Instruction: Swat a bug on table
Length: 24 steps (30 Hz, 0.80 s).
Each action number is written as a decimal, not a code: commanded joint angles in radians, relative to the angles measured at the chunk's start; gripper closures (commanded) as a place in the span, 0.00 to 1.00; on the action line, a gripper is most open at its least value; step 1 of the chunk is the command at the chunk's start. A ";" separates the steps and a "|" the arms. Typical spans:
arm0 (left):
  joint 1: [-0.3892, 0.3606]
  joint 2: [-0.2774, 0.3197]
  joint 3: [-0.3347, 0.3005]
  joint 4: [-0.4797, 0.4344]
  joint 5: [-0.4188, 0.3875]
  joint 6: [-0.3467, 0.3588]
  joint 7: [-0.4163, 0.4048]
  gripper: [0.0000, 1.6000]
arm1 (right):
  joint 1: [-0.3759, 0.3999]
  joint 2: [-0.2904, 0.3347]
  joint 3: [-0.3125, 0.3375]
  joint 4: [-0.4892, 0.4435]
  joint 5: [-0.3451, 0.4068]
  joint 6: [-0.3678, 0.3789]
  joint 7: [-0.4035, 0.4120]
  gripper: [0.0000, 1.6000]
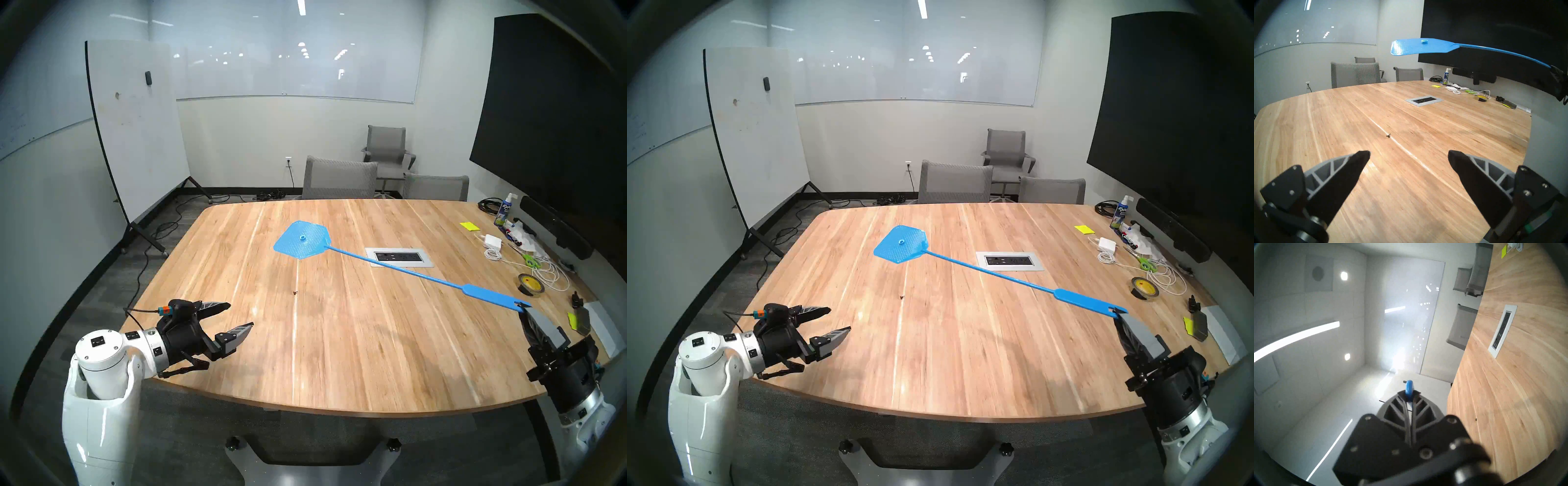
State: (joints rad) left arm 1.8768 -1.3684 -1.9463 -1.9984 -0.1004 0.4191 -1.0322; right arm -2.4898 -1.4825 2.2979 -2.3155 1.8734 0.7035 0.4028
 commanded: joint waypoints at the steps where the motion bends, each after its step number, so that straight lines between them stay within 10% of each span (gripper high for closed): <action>1: -0.004 0.001 0.002 -0.013 -0.002 -0.001 -0.003 0.00 | 0.028 0.101 -0.120 0.022 -0.175 -0.032 -0.132 1.00; 14: -0.007 -0.001 0.001 -0.010 0.000 -0.002 -0.006 0.00 | 0.120 0.171 -0.354 0.204 -0.522 -0.079 -0.348 1.00; 24: -0.004 -0.003 0.000 -0.017 0.003 0.000 -0.008 0.00 | 0.116 0.182 -0.398 0.145 -0.758 -0.254 -0.268 1.00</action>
State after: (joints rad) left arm 1.8720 -1.3718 -1.9481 -1.9945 -0.0978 0.4190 -1.0382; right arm -2.3847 -1.3220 1.9175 -2.1148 1.2282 0.5581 0.0619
